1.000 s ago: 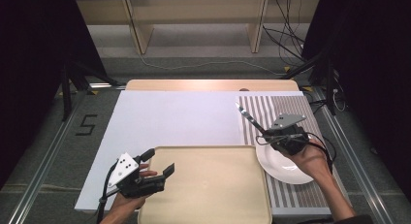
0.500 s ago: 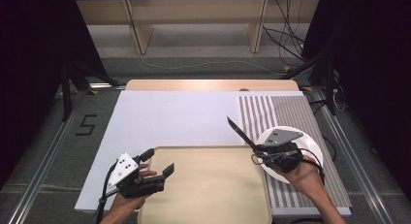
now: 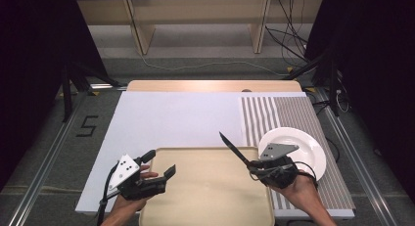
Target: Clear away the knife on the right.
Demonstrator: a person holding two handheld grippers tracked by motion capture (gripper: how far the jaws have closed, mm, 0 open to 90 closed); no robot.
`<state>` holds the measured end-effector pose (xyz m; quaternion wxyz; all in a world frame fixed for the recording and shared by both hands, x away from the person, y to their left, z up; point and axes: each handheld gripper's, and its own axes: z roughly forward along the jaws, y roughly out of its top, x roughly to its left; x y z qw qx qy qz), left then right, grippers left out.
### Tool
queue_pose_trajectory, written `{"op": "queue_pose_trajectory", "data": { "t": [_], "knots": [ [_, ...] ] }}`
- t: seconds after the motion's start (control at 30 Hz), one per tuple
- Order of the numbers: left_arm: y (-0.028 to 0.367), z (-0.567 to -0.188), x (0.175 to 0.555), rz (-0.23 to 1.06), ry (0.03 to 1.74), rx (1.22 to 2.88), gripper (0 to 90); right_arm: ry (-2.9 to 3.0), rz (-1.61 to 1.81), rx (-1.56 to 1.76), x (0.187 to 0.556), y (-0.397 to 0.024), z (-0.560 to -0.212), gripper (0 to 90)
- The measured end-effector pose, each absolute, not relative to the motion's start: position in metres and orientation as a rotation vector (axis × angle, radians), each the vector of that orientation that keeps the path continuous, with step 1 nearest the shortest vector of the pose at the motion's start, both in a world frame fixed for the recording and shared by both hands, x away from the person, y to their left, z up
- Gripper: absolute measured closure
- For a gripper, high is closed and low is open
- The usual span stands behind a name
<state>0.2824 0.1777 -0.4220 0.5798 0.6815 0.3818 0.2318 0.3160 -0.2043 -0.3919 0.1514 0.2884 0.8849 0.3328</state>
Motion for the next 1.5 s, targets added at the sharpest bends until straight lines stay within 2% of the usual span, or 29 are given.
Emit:
{"op": "queue_pose_trajectory", "data": {
  "t": [0.7, 1.5],
  "knots": [
    [0.177, -0.423, 0.282, 0.542, 0.895, 1.596, 14.9, 2.672, 0.864, 0.891, 0.298, -0.189, -0.419, 77.7],
    [0.177, -0.423, 0.282, 0.546, 0.895, 1.596, 15.0, 2.85, 0.709, 0.929, 0.299, -0.179, -0.441, 77.7]
  ]
}}
